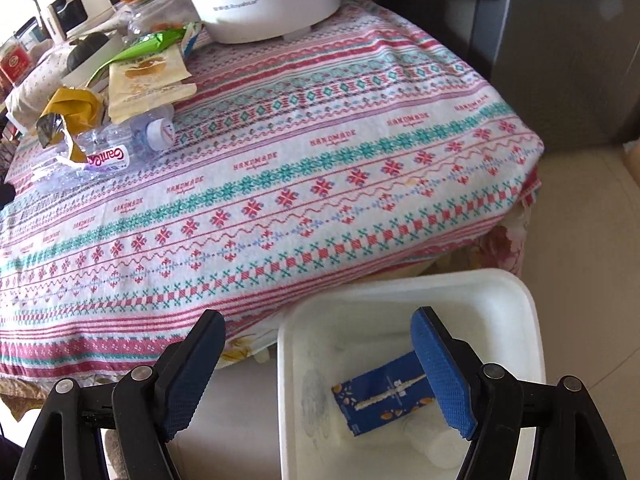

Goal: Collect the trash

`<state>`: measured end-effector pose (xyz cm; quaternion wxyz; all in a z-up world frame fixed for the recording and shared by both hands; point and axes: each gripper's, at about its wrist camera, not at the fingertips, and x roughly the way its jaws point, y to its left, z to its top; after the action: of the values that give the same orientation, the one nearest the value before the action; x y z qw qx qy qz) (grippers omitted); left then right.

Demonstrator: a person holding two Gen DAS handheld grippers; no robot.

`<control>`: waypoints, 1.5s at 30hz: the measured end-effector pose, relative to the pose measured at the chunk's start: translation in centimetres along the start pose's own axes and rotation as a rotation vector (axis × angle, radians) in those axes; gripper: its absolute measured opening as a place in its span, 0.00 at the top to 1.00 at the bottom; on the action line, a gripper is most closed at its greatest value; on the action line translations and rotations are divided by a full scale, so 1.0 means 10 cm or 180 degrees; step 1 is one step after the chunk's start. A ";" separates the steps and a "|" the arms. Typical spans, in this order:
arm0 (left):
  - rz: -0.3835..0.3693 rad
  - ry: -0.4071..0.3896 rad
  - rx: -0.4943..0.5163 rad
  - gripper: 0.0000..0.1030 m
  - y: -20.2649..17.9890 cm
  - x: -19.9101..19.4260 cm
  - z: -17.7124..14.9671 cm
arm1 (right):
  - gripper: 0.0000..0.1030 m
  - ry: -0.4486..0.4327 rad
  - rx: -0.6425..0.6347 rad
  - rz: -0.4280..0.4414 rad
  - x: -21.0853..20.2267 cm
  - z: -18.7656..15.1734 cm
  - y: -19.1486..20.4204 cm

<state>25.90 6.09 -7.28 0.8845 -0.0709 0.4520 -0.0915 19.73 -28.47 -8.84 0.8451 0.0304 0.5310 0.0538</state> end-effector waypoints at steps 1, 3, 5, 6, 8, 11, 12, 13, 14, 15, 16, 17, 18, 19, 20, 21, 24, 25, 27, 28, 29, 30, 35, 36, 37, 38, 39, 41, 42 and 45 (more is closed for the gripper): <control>-0.0003 -0.0052 -0.0085 0.22 0.08 0.02 0.08 | 0.22 0.0013 -0.0037 0.0004 0.02 0.02 0.04; -0.0001 -0.0141 -0.0185 0.22 0.23 0.08 0.23 | 0.22 0.0035 -0.0105 0.0007 0.06 0.04 0.11; 0.0047 -0.0229 -0.0221 0.27 0.33 0.16 0.33 | 0.22 0.0044 -0.0170 -0.0011 0.08 0.07 0.18; 0.0066 -0.0246 -0.0223 0.33 0.38 0.22 0.37 | 0.22 0.0043 -0.0201 -0.0028 0.10 0.08 0.20; 0.0076 -0.0257 -0.0231 0.44 0.45 0.34 0.43 | 0.22 0.0045 -0.0249 -0.0074 0.12 0.09 0.23; -0.0018 -0.0294 -0.0310 0.56 0.55 0.51 0.48 | 0.22 0.0072 -0.0293 -0.0132 0.18 0.10 0.26; -0.0054 -0.0308 -0.0332 0.58 0.57 0.56 0.49 | 0.22 0.0089 -0.0300 -0.0143 0.20 0.10 0.27; -0.0076 -0.0326 -0.0340 0.59 0.58 0.59 0.50 | 0.22 0.0106 -0.0304 -0.0151 0.22 0.10 0.27; -0.0072 -0.0357 -0.0344 0.61 0.59 0.62 0.51 | 0.22 0.0122 -0.0307 -0.0157 0.23 0.10 0.28; -0.0053 -0.0393 -0.0348 0.63 0.59 0.64 0.53 | 0.22 0.0135 -0.0307 -0.0165 0.25 0.09 0.28; -0.0051 -0.0401 -0.0368 0.67 0.61 0.66 0.56 | 0.22 0.0146 -0.0309 -0.0173 0.26 0.09 0.28; -0.0068 -0.0395 -0.0412 0.70 0.63 0.68 0.58 | 0.22 0.0156 -0.0312 -0.0179 0.28 0.08 0.28; -0.0101 -0.0388 -0.0465 0.76 0.65 0.71 0.60 | 0.22 0.0164 -0.0312 -0.0186 0.29 0.08 0.28; -0.0130 -0.0381 -0.0509 0.87 0.66 0.73 0.61 | 0.22 0.0172 -0.0310 -0.0192 0.30 0.07 0.28; -0.0142 -0.0380 -0.0538 0.90 0.67 0.74 0.61 | 0.22 0.0179 -0.0302 -0.0197 0.31 0.07 0.28; -0.0125 -0.0395 -0.0548 0.91 0.67 0.73 0.61 | 0.22 0.0183 -0.0291 -0.0197 0.32 0.06 0.28; -0.0082 -0.0458 -0.0531 0.94 0.64 0.63 0.62 | 0.22 0.0169 -0.0253 -0.0214 0.33 0.07 0.27; -0.0063 -0.0467 -0.0512 0.96 0.62 0.57 0.62 | 0.22 0.0150 -0.0244 -0.0231 0.32 0.08 0.27; -0.0045 -0.0466 -0.0478 0.97 0.59 0.45 0.59 | 0.22 0.0099 -0.0225 -0.0261 0.29 0.13 0.30; -0.0036 -0.0450 -0.0473 0.97 0.57 0.38 0.57 | 0.22 0.0069 -0.0224 -0.0258 0.26 0.17 0.32; -0.0031 -0.0430 -0.0473 0.98 0.57 0.31 0.54 | 0.22 0.0030 -0.0225 -0.0248 0.24 0.21 0.35; -0.0012 -0.0407 -0.0470 0.99 0.56 0.23 0.51 | 0.22 -0.0016 -0.0235 -0.0235 0.21 0.26 0.40; 0.0165 -0.0302 -0.0441 1.00 0.51 -0.16 0.26 | 0.22 -0.0193 -0.0425 -0.0162 0.19 0.56 0.76; 0.0165 -0.0292 -0.0444 1.00 0.51 -0.23 0.20 | 0.22 -0.0224 -0.0477 -0.0145 0.21 0.63 0.86; 0.0168 -0.0286 -0.0448 1.00 0.50 -0.30 0.14 | 0.22 -0.0254 -0.0522 -0.0130 0.23 0.70 0.95; 0.0167 -0.0289 -0.0461 1.00 0.50 -0.36 0.08 | 0.22 -0.0282 -0.0571 -0.0114 0.27 0.78 1.06; 0.0152 -0.0297 -0.0480 1.00 0.51 -0.42 0.02 | 0.22 -0.0307 -0.0621 -0.0100 0.31 0.84 1.16; 0.0133 -0.0302 -0.0522 1.00 0.54 -0.49 -0.10 | 0.22 -0.0368 -0.0715 -0.0090 0.41 0.98 1.36; 0.0134 -0.0307 -0.0542 1.00 0.56 -0.51 -0.15 | 0.22 -0.0391 -0.0757 -0.0095 0.48 1.05 1.46; 0.0195 -0.0308 -0.0519 1.00 0.61 -0.50 -0.23 | 0.22 -0.0458 -0.0841 -0.0076 0.65 1.25 1.72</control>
<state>21.76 13.02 -5.96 0.8989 -0.1331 0.4167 -0.0238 32.78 -10.53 -7.37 0.8782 -0.0836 0.4577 0.1108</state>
